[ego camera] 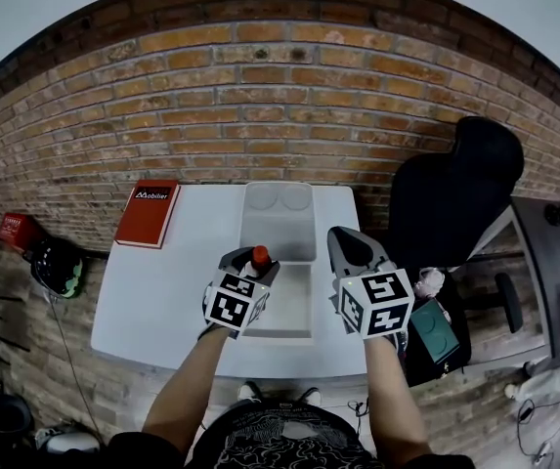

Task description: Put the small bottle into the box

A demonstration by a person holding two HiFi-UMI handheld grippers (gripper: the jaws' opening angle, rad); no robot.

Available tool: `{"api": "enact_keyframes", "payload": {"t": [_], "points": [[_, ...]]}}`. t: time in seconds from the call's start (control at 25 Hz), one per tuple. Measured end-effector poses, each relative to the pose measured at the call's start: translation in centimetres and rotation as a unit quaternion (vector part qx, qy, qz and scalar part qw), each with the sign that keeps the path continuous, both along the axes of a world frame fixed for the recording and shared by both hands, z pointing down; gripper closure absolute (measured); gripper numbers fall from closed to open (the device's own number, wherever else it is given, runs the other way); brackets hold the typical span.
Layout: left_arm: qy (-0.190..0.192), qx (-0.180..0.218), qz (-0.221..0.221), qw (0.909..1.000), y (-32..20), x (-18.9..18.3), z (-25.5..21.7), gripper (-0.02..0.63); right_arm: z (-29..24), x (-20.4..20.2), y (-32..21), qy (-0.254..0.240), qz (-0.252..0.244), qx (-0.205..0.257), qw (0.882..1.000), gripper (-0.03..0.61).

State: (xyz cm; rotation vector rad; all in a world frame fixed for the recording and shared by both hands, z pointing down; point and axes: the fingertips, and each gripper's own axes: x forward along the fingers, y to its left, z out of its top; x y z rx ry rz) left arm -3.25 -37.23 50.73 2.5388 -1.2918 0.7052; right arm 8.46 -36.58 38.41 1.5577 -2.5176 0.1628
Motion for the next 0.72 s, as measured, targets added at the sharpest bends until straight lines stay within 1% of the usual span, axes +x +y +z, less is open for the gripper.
{"api": "enact_keyframes", "payload": {"t": [0.16,0.28,0.4,0.56,0.72], "points": [[-0.011,-0.002,0.027,0.9996,0.1,1.0,1.3,0.381,0.6,-0.8,0.5,0.005,-0.007,-0.005,1.0,0.557],[-0.023,-0.008,0.048,0.9985,0.2,1.7,2.5,0.381,0.8,-0.8,0.7,0.008,-0.006,-0.008,1.0,0.557],[-0.027,-0.012,0.07,0.9972,0.4,2.5,3.5,0.381,1.0,-0.7,0.8,0.009,-0.003,-0.011,1.0,0.557],[-0.039,-0.022,0.098,0.9942,0.6,3.3,5.3,0.382,1.4,-0.5,1.1,0.01,0.005,-0.015,1.0,0.557],[-0.052,-0.021,0.128,0.9901,1.0,4.6,6.2,0.382,1.7,0.1,1.2,0.011,0.013,-0.019,1.0,0.557]]}}
